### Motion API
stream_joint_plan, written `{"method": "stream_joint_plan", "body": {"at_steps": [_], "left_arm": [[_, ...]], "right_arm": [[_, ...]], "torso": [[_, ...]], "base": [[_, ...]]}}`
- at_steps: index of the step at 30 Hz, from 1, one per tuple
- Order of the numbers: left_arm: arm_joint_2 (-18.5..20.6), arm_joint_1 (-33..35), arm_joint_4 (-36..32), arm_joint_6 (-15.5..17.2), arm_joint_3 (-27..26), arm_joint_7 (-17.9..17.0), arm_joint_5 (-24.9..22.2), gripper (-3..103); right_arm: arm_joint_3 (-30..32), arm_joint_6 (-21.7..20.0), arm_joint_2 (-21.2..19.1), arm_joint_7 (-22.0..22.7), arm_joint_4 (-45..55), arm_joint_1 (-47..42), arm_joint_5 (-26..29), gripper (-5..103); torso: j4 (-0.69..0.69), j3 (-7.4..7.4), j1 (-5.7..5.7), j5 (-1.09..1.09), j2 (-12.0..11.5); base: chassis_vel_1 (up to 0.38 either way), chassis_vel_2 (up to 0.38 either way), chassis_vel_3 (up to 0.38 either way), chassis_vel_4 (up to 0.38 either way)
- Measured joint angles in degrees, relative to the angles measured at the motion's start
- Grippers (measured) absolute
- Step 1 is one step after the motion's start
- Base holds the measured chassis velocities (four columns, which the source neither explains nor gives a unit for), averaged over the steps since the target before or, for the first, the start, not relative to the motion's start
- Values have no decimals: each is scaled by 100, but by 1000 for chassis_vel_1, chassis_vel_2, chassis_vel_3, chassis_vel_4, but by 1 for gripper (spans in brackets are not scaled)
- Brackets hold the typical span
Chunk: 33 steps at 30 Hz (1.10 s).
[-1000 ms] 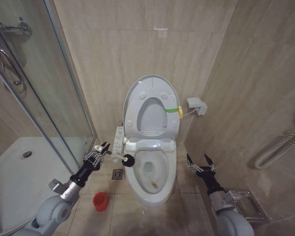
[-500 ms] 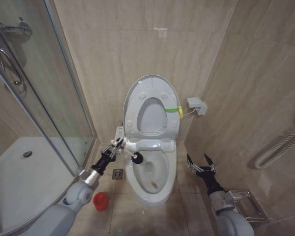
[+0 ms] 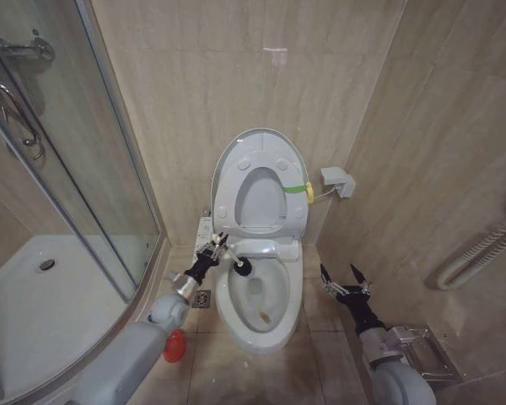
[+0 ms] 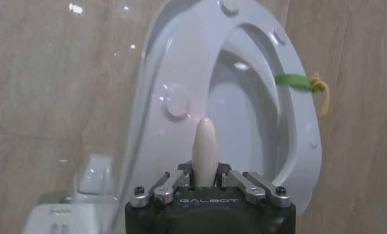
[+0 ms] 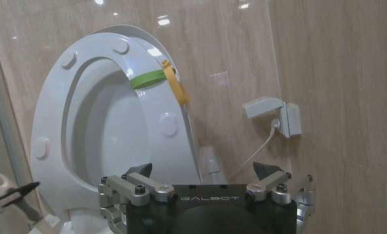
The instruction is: Open the toilet lid, clean the toilet bowl with a toilet brush, close the toilet lid, and flush.
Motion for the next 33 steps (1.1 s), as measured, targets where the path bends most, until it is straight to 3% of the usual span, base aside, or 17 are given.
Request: {"method": "stream_joint_plan", "body": {"at_steps": [5,9,22,33], "left_arm": [[-213,135,-97,76,161,-431,333,22],[-308,249,-67,79,253,-509,559,22],[-565,203,546,-71,380,-334,794,22],[-659,71,925,15,673,-139,510,22]], "right_arm": [[0,0,0,0,0,0,0,100],[0,0,0,0,0,0,0,100],[0,0,0,0,0,0,0,100],[0,0,0,0,0,0,0,100]], "torso": [[-1,0,0,0,0],[1,-1,-1,1,0],[0,0,-1,-1,0],[0,0,-1,-1,1]], "base": [[0,0,0,0],[0,0,0,0],[0,0,0,0],[0,0,0,0]]}}
